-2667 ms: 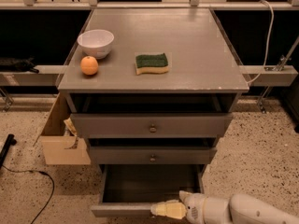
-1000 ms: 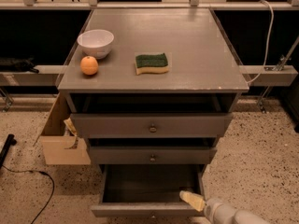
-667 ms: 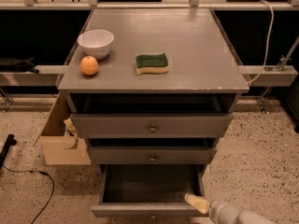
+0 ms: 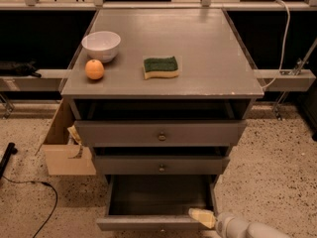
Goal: Close bottom drawer
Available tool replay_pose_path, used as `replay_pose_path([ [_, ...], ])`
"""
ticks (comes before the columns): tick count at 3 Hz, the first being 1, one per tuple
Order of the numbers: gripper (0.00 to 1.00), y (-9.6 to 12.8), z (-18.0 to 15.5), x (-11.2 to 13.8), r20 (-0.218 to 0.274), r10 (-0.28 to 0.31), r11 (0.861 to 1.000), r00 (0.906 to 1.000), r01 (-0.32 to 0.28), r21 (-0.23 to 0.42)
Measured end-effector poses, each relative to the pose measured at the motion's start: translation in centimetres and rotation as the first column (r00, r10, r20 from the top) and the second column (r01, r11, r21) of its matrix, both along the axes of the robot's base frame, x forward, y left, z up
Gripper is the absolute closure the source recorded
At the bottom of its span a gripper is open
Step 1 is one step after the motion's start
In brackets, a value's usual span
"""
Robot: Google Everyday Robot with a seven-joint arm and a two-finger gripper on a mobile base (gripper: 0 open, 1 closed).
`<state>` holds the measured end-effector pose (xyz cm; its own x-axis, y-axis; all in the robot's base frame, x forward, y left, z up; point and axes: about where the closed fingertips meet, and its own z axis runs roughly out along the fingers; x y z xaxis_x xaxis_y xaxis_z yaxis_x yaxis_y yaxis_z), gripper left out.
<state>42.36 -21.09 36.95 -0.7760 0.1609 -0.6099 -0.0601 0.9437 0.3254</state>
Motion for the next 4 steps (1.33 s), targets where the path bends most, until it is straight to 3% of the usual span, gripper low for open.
replay_pose_path([
  [1,0.00,2.8,-2.3,-0.8,-0.014,0.126,0.992,0.9919,-0.126,0.027],
  [2,0.00,4.4,-4.6,-1.4,-0.024,0.172,0.985,0.9847,-0.172,0.026],
  [3,0.00,4.3,-4.9,-1.4,-0.028,0.166,0.986,0.9857,-0.165,0.020],
  [4,0.00,4.3,-4.8,-1.2,0.011,0.196,0.981,0.9806,-0.196,0.001],
])
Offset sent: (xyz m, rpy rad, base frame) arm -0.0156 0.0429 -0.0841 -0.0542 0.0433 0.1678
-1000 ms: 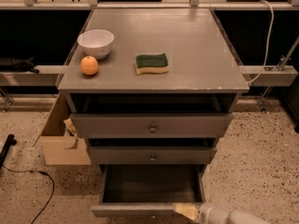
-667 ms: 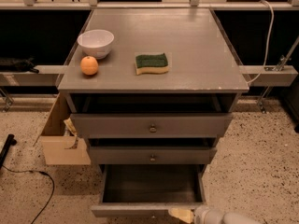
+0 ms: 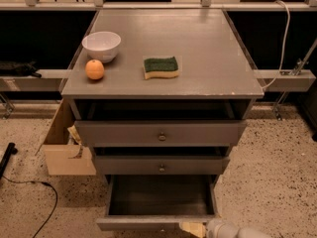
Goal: Close bottom drawer
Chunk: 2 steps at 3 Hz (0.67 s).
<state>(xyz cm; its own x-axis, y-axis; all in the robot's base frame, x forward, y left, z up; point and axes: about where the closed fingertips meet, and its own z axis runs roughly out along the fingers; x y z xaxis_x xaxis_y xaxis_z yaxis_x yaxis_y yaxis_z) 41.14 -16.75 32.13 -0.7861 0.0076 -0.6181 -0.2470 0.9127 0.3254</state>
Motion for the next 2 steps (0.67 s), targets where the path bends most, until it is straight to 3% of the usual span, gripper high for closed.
replay_pose_path([
  [2,0.00,-1.74,-0.11,1.27,0.120,0.130,0.982,0.9842,-0.111,-0.153],
])
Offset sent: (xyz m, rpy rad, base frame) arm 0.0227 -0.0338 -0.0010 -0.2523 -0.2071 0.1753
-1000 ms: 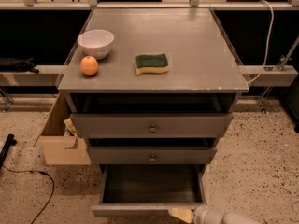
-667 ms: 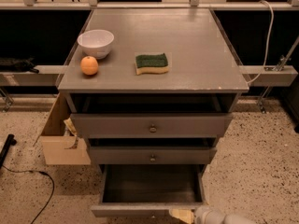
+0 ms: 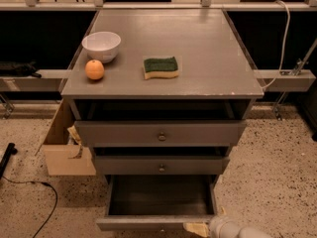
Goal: Close bottom drawer
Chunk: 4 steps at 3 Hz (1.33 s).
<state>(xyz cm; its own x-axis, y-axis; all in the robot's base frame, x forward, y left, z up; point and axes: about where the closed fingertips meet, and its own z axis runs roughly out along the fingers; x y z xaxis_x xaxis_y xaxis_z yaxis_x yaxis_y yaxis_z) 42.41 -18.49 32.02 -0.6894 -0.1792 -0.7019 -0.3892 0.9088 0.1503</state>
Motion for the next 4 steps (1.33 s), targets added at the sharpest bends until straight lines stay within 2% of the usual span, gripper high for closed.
replay_pose_path([
  [1,0.00,-0.3,0.1,0.5,0.066,0.021,0.995,0.9976,-0.014,-0.096],
  [2,0.00,2.0,0.3,1.1,0.188,0.087,0.966,0.9783,-0.036,-0.257],
  [3,0.00,3.9,0.5,1.7,0.306,0.153,0.916,0.9398,-0.019,-0.400],
  [4,0.00,4.0,-0.4,1.8,0.404,0.139,0.866,0.9044,0.087,-0.492],
])
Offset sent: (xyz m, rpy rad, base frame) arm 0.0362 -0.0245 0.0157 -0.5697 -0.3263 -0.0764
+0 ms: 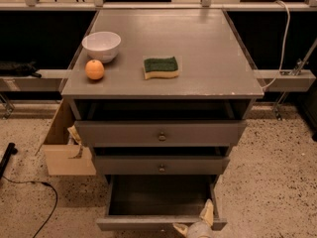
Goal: Close bottom drawer
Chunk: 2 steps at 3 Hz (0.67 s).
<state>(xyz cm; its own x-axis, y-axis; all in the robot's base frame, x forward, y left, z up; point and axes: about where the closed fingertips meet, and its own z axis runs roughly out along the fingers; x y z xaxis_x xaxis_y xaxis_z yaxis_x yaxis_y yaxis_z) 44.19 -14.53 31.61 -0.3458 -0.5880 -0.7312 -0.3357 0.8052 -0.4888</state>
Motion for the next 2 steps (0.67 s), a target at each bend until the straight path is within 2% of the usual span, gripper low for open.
replay_pose_path([
  [1,0.00,0.36,-0.79,-0.67,0.051,-0.040,0.998,0.9979,0.042,-0.036],
  [2,0.00,-0.02,-1.35,0.07,0.051,-0.022,0.991,0.9985,0.028,-0.131],
])
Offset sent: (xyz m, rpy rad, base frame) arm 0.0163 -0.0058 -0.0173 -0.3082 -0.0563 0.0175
